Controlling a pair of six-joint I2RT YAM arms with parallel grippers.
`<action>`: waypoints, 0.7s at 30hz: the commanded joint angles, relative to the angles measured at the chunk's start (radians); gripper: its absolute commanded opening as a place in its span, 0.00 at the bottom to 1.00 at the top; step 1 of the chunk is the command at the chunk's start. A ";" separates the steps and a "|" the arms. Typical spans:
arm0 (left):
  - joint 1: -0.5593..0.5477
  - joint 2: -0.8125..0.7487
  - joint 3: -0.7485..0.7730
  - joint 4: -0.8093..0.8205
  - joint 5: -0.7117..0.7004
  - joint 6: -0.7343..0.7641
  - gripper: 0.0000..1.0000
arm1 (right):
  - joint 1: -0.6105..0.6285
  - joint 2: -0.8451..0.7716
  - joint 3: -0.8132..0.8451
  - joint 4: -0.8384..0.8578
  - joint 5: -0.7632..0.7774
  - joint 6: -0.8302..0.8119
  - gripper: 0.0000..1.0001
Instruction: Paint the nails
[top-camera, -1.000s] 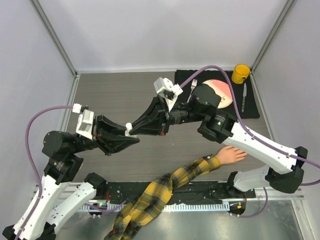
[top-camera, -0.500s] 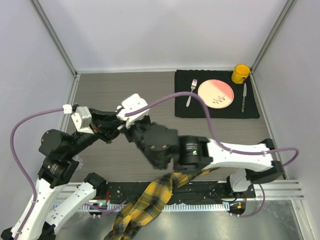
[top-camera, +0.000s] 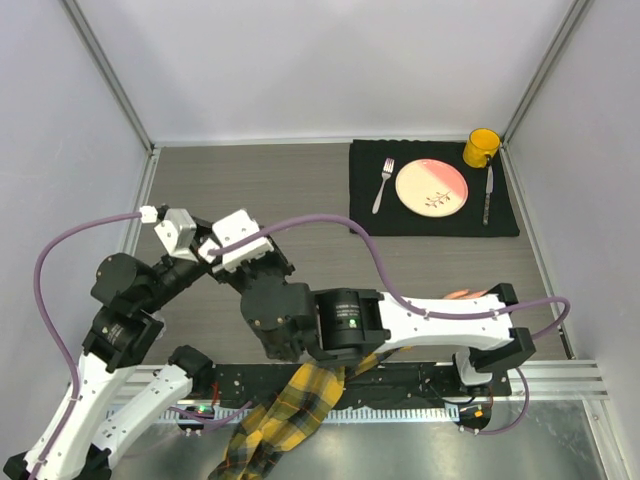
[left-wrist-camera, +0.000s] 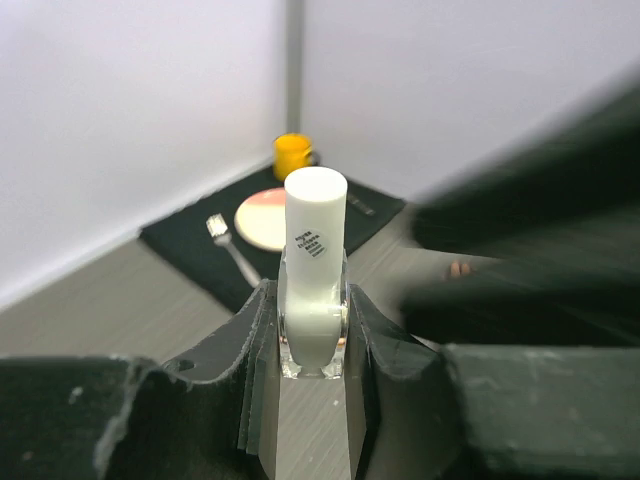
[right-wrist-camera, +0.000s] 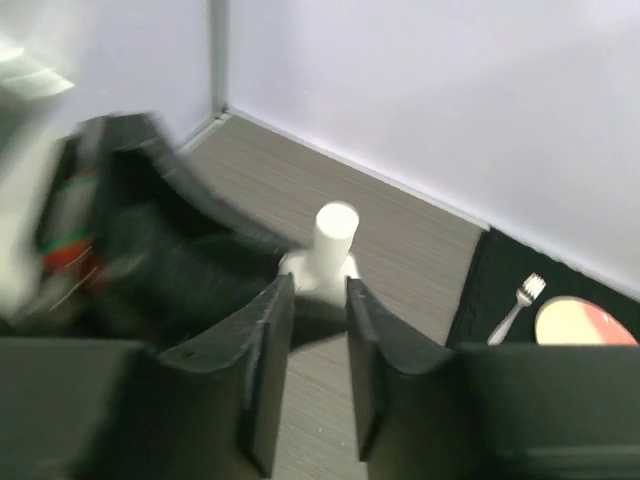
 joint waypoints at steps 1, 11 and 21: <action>0.014 0.024 -0.005 -0.021 -0.128 -0.034 0.00 | 0.085 -0.099 -0.100 -0.050 -0.256 0.010 0.47; 0.014 0.010 -0.015 -0.017 0.153 -0.133 0.00 | -0.024 -0.520 -0.397 -0.135 -0.733 0.162 0.59; 0.014 -0.016 -0.143 0.440 0.613 -0.519 0.00 | -0.345 -0.630 -0.421 -0.181 -1.431 0.219 0.64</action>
